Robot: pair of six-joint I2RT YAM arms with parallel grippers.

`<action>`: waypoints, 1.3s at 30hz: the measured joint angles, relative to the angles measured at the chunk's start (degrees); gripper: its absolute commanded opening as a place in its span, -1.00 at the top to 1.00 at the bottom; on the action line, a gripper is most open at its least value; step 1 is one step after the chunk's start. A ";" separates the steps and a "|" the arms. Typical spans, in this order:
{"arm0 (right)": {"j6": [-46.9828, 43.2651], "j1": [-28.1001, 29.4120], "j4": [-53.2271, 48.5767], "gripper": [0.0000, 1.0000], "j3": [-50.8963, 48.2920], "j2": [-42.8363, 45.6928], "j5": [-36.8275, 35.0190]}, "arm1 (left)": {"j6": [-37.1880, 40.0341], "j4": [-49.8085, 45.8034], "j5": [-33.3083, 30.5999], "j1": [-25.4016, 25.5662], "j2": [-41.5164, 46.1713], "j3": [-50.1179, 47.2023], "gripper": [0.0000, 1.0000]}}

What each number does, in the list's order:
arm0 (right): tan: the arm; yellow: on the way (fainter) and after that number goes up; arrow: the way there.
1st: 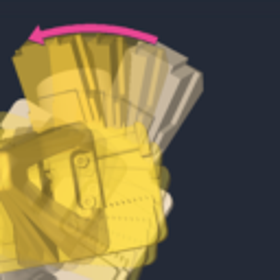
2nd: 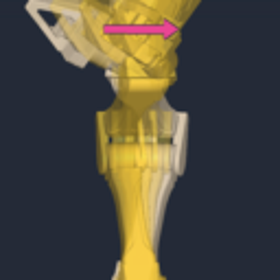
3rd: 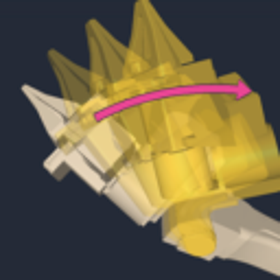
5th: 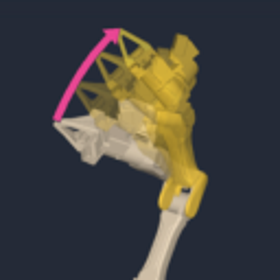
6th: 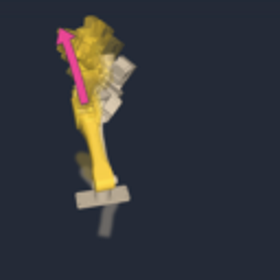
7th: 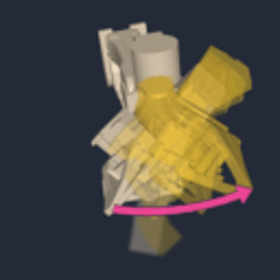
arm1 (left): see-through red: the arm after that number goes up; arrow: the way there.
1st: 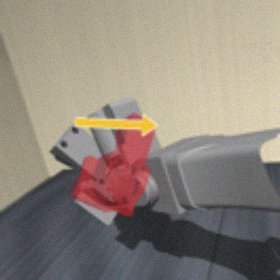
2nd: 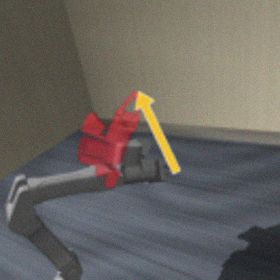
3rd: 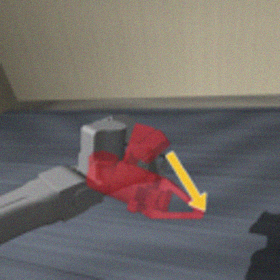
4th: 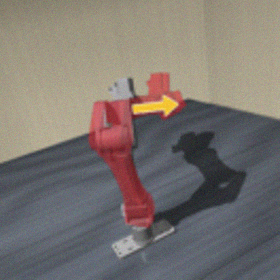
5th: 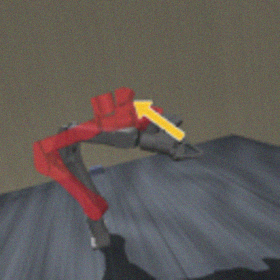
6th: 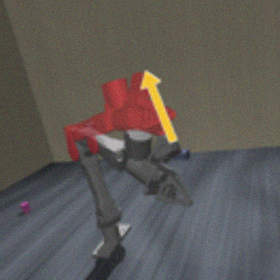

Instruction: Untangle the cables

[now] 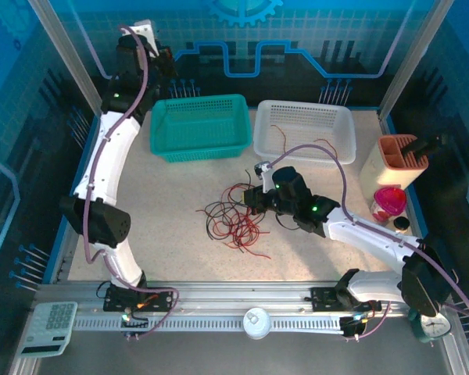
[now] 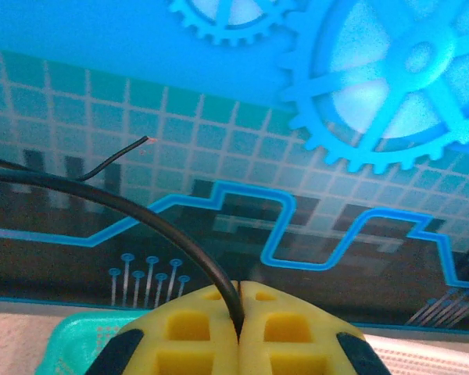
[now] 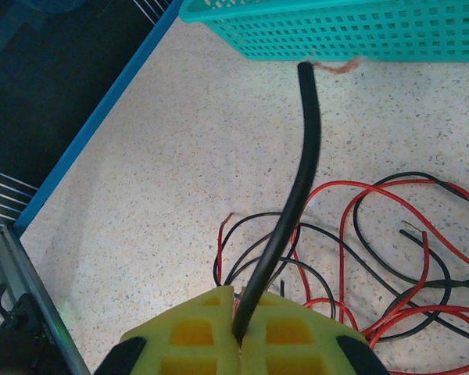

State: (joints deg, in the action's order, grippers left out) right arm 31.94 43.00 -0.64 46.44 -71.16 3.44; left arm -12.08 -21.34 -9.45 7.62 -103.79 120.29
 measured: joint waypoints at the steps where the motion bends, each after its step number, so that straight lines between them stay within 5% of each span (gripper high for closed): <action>1: 0.02 0.00 0.00 1.00 0.00 0.00 0.00 | -0.04 0.00 0.20 -0.46 -0.09 -0.04 1.00; 17: 0.15 -0.07 0.22 1.00 0.00 -0.63 1.51 | 1.03 9.60 8.31 -0.48 -0.09 -7.87 1.00; 30: 0.15 -0.07 0.24 1.00 0.07 -3.23 2.80 | 16.33 32.39 12.39 -0.48 -0.94 -22.25 1.00; 39: 0.15 -0.07 0.24 1.00 0.07 -3.23 2.80 | 22.23 35.58 14.58 -0.20 -4.17 -28.24 1.00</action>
State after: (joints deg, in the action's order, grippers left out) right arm 32.10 42.94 -0.40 46.50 -74.39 6.24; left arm 10.15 14.24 5.13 7.42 -107.96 92.05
